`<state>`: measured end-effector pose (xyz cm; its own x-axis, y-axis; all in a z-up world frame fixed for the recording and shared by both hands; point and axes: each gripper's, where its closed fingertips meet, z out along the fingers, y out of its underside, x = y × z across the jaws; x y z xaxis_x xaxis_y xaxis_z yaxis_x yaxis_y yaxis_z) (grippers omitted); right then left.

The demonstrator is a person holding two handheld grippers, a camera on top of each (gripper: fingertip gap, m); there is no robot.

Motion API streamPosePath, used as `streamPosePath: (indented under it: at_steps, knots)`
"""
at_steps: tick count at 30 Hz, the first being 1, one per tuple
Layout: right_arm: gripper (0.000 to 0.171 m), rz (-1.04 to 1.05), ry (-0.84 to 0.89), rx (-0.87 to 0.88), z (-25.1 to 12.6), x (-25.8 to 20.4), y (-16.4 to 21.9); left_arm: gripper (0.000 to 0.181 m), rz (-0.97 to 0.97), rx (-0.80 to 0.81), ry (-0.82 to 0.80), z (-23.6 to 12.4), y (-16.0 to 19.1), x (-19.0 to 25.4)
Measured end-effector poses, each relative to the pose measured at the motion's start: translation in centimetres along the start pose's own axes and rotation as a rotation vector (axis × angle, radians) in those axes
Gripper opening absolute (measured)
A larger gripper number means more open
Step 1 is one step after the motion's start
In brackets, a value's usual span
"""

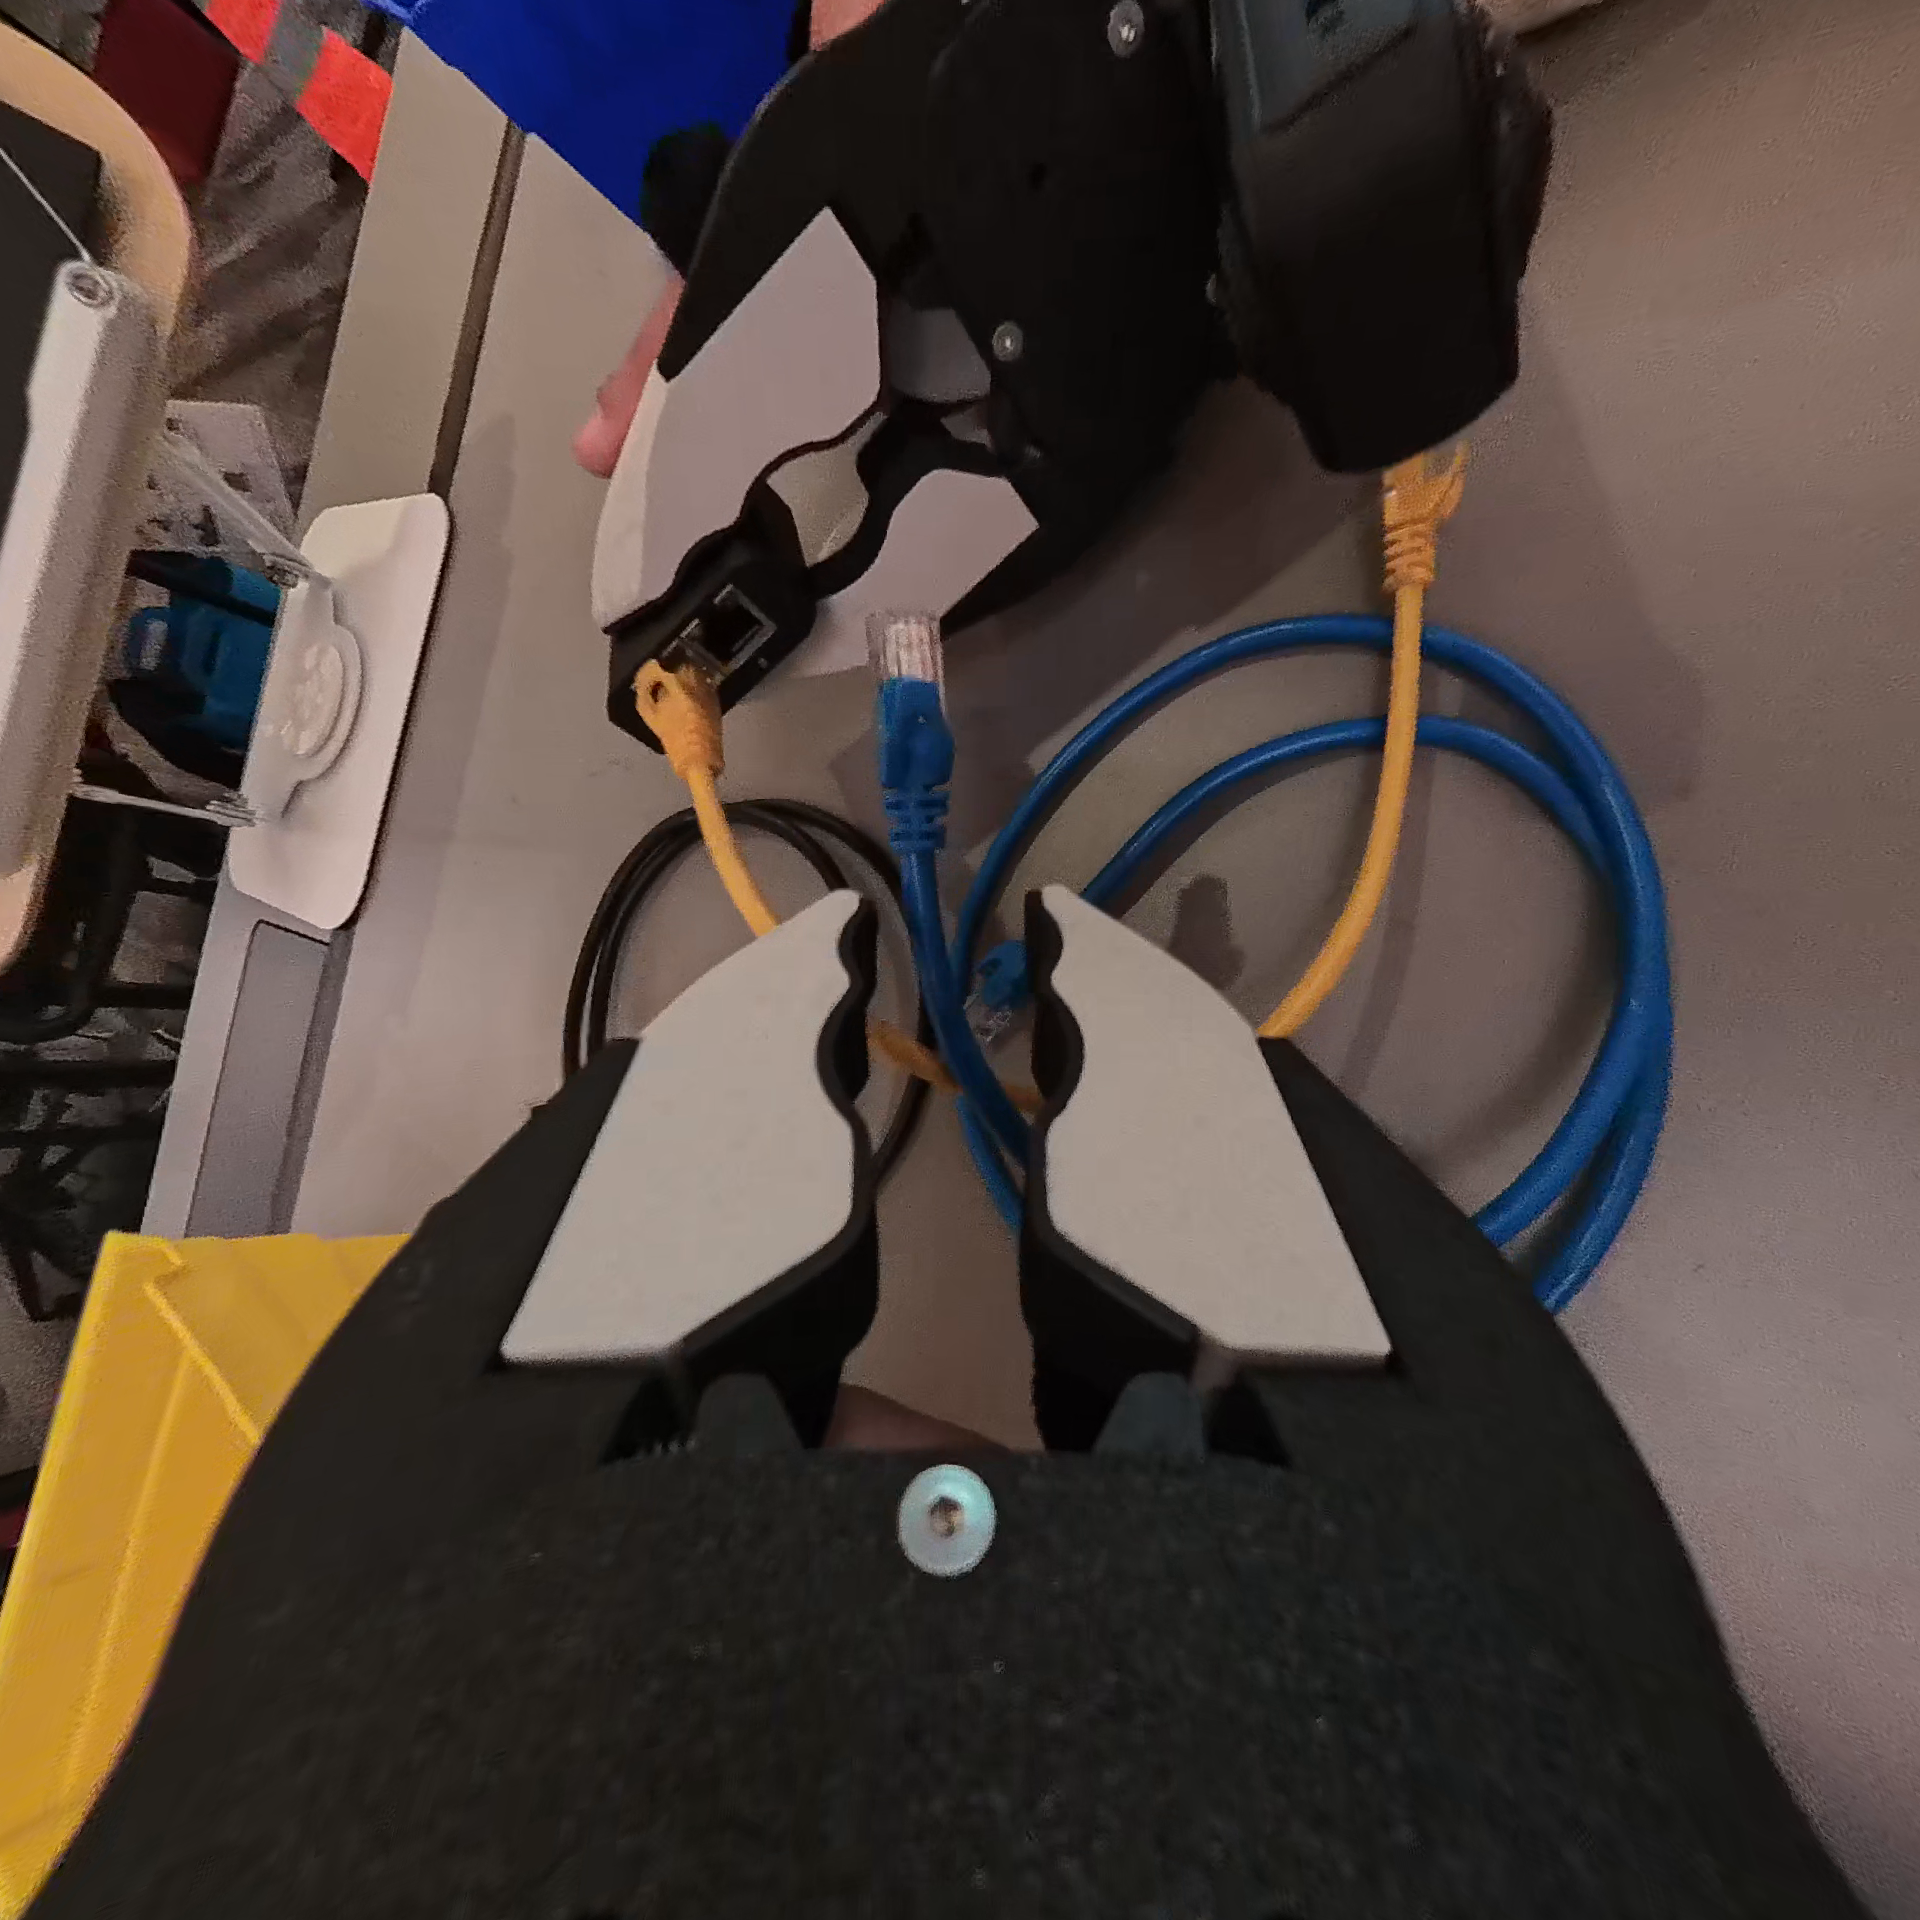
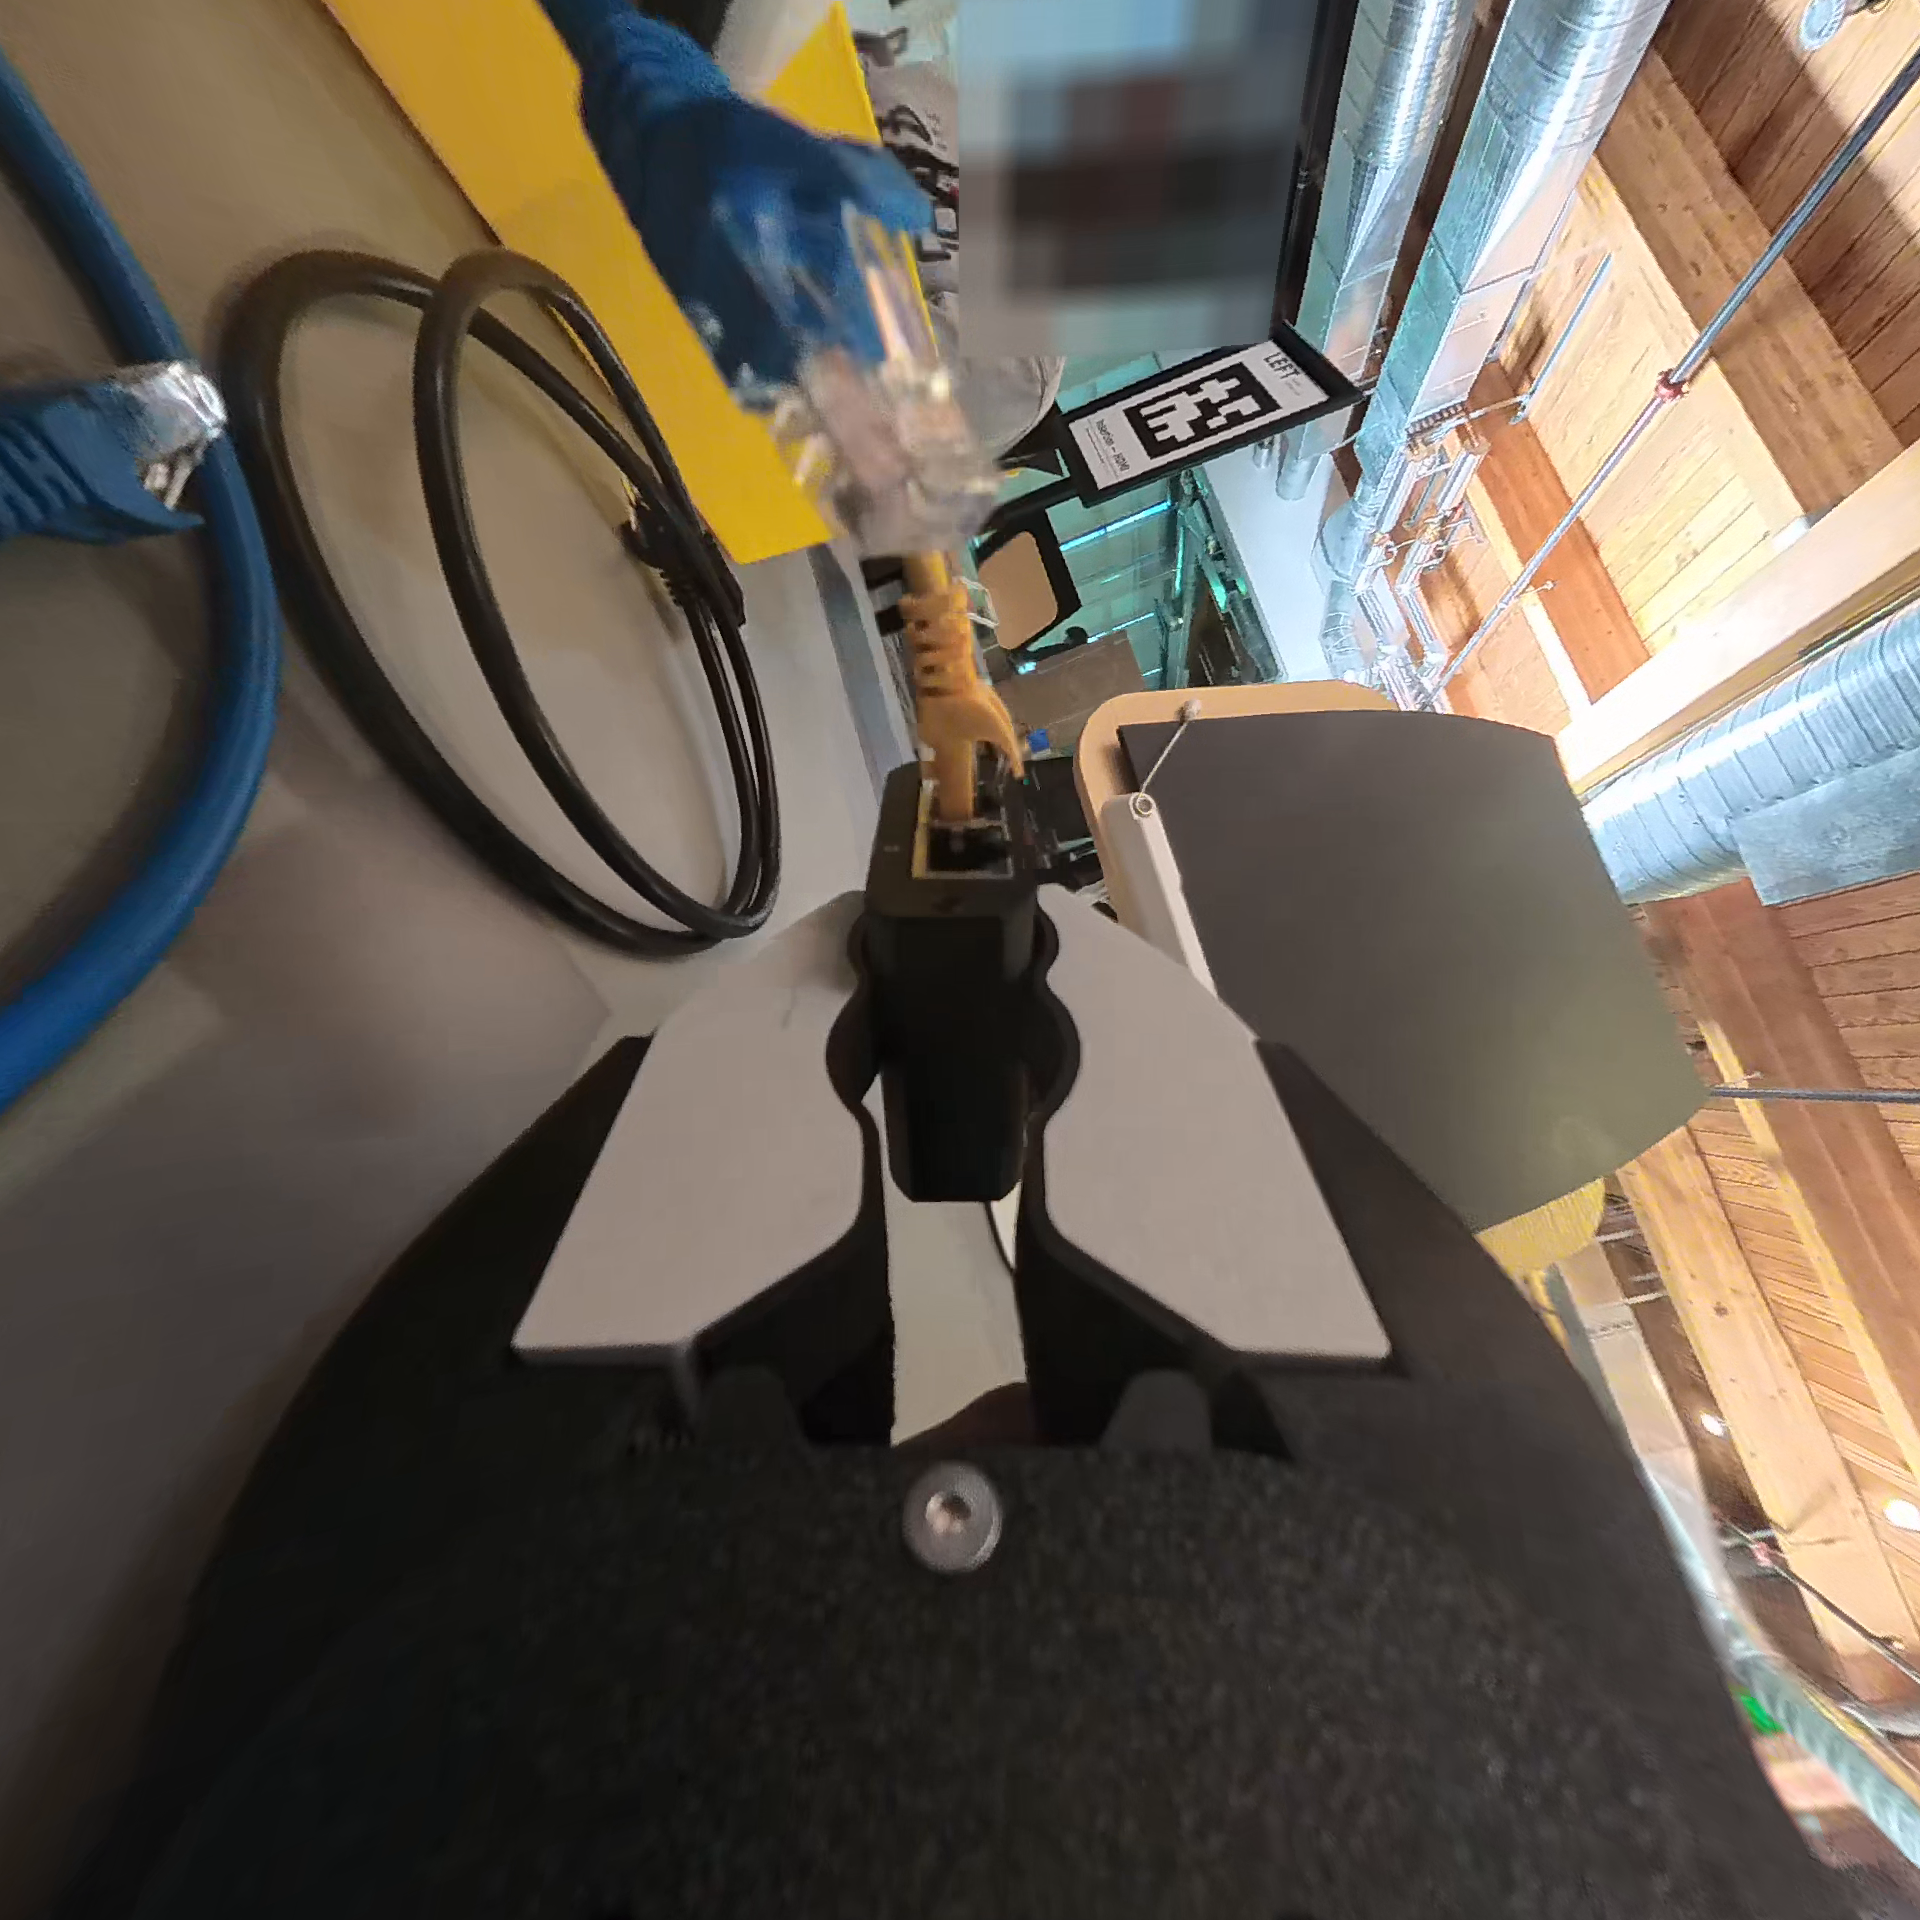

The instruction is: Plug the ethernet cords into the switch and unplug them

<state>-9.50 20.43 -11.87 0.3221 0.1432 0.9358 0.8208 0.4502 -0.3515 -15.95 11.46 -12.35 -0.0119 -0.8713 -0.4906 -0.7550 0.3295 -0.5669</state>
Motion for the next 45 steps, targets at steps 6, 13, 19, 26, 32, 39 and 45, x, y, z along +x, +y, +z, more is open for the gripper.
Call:
streamPosePath:
  at_steps: [6, 13, 19, 26, 32, 39, 45]
  knots:
    - [0.024, 0.02, -0.008, 0.008, 0.1, 0.0, 0.0, 0.006, 0.042, 0.072, -0.127, 0.7, 0.6, -0.8]
    - [0.024, -0.007, -0.026, 0.004, 0.1, -0.5, 0.0, 0.005, -0.166, 0.042, -0.043, -0.6, 0.4, -1.5]
    - [0.024, -0.121, -0.002, 0.004, 0.2, -0.9, -0.6, 0.005, -0.436, -0.218, 0.185, -0.6, 0.6, -1.0]
    - [0.024, -0.205, 0.038, -0.014, 0.2, -0.9, -1.0, 0.005, -0.532, -0.464, 0.276, 1.3, 1.2, -2.1]
    - [0.024, -0.196, 0.034, -0.033, 0.3, -0.8, -0.5, 0.005, -0.537, -0.518, 0.263, 1.7, 1.2, -2.3]
    - [0.024, -0.199, 0.029, -0.04, 0.3, -0.8, -0.3, 0.005, -0.674, -0.47, 0.275, 1.9, 1.1, -2.5]
    - [0.024, -0.188, 0.022, -0.048, 0.3, -0.9, -0.1, 0.005, -0.704, -0.446, 0.28, 2.0, 0.7, -2.2]
